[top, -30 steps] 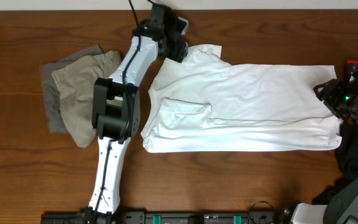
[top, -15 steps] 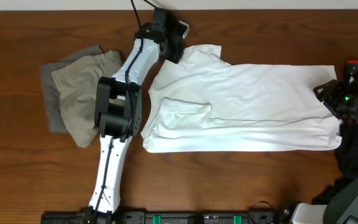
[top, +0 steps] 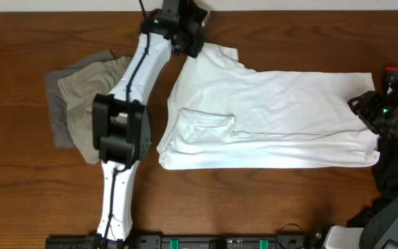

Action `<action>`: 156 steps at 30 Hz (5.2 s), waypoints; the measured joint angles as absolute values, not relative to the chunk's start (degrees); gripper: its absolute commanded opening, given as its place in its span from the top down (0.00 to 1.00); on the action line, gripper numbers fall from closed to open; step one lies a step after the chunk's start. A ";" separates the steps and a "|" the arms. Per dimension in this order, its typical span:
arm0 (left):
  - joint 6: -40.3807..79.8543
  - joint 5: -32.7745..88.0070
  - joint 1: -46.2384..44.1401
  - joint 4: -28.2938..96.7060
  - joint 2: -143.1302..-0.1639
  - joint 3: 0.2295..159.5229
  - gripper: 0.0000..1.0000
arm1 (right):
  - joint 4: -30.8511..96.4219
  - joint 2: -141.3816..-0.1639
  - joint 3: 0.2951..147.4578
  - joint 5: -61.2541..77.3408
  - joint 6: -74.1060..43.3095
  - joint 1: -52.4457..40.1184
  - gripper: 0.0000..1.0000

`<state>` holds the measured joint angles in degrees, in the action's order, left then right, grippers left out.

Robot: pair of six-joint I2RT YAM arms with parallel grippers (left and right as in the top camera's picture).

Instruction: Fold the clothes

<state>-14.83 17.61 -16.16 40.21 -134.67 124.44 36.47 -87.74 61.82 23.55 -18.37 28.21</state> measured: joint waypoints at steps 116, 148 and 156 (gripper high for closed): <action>-17.02 10.07 -22.57 53.87 -125.75 126.08 0.94 | 22.65 -126.87 95.31 23.62 -15.79 27.57 0.37; -17.02 10.09 -22.57 53.56 -125.75 126.08 0.94 | 46.72 -145.34 123.44 10.68 -20.25 21.54 0.99; -17.02 9.93 -22.57 53.56 -125.75 126.08 0.94 | 47.48 -145.34 124.05 10.72 -19.59 21.74 0.99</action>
<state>-17.02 9.93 -22.57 53.56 -125.75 126.08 47.48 -145.34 124.05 10.72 -19.59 21.74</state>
